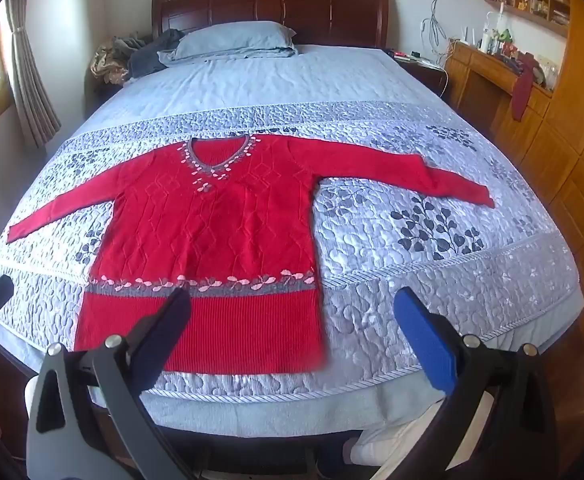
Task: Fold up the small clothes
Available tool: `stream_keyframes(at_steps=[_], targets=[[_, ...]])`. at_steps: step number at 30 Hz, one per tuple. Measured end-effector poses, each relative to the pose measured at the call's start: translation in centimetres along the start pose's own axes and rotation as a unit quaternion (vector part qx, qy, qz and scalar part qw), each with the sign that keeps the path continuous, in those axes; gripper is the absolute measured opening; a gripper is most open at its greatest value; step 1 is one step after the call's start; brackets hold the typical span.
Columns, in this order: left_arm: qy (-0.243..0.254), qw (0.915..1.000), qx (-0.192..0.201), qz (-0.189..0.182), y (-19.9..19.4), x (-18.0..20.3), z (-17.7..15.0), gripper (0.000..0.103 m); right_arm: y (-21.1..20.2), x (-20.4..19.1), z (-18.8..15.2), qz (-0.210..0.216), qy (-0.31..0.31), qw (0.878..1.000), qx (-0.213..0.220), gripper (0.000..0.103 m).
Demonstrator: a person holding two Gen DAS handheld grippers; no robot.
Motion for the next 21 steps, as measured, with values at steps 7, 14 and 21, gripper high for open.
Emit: stream_keyframes(at_steps=[7, 14, 21], targets=[[-0.005, 1.0, 0.004, 0.001, -0.5, -0.2, 0.5, 0.099, 0.0, 0.1, 0.3, -0.002, 0.0, 1.0, -0.001, 0.1], [-0.006, 1.0, 0.0, 0.003, -0.2, -0.3, 0.5, 0.099, 0.3, 0.1, -0.1, -0.006, -0.001, 1.0, 0.001, 0.1], [-0.003, 1.0, -0.001, 0.004, 0.1, -0.3, 0.4, 0.099, 0.4, 0.4, 0.2, -0.006, 0.001, 1.0, -0.002, 0.1]])
Point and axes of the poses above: each gripper's, at about its wrist camera, not at the fingertips, and y roughly the way its jaws point, x to its right, z to its top, the point moved 3 cm from there along y, roughly the way its jaws point, and after that the axes turned 10 degrees about x, right-handed, at the moved point
